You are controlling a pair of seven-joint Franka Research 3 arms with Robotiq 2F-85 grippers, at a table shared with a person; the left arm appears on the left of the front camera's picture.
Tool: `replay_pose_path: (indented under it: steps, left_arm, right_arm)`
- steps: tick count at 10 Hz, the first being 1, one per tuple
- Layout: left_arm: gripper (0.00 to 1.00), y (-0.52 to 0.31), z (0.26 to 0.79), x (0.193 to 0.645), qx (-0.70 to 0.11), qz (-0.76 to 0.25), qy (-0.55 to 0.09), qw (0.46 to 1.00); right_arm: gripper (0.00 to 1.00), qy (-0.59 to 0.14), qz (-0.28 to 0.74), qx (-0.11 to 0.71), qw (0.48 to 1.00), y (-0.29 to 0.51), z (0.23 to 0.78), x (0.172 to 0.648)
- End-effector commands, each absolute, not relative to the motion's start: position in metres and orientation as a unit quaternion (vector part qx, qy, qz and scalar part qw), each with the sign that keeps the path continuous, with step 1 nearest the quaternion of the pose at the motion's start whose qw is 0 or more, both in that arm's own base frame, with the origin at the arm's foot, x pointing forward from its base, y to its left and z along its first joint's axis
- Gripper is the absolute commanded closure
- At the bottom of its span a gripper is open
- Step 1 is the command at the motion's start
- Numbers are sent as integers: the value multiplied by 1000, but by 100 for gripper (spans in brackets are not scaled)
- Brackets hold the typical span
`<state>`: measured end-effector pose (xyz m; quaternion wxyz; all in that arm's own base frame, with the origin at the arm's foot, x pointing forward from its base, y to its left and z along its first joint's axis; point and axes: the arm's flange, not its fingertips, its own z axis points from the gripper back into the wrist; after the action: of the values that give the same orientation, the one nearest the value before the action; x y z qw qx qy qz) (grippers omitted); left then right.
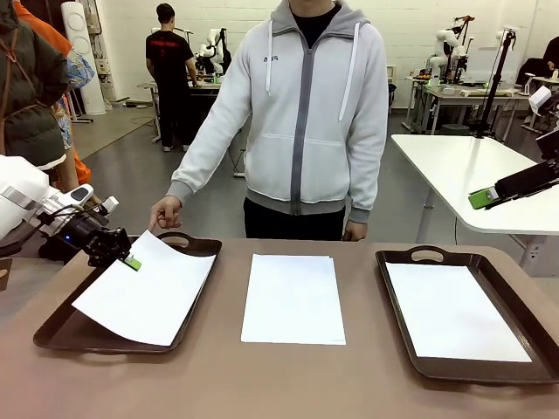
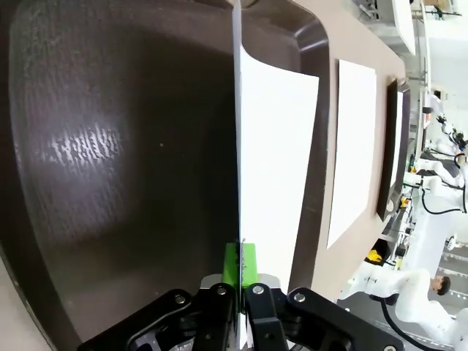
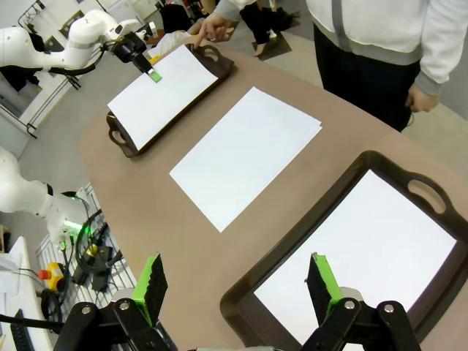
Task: Sort the A4 documents.
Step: Place the A4 Paper in the designated Handle tray.
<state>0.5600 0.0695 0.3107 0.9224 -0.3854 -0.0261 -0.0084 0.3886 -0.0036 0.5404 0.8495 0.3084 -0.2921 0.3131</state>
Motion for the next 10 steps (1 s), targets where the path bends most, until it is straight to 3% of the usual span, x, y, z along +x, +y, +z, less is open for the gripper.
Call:
replay_pose_path:
  steps: [1,5,10]
  left_arm:
    - [99,72,312,566,-373,10,-28,927]
    - [99,80,310,561,-311,27,-10,950]
    - [99,75,306,560,-304,44,-19,952]
  right_arm:
    - [0,-292,316,309,848,-3,540,388]
    - [0,-292,316,309,848,-3,540,388]
    - [0,-292,316,309,848,-3,540,388]
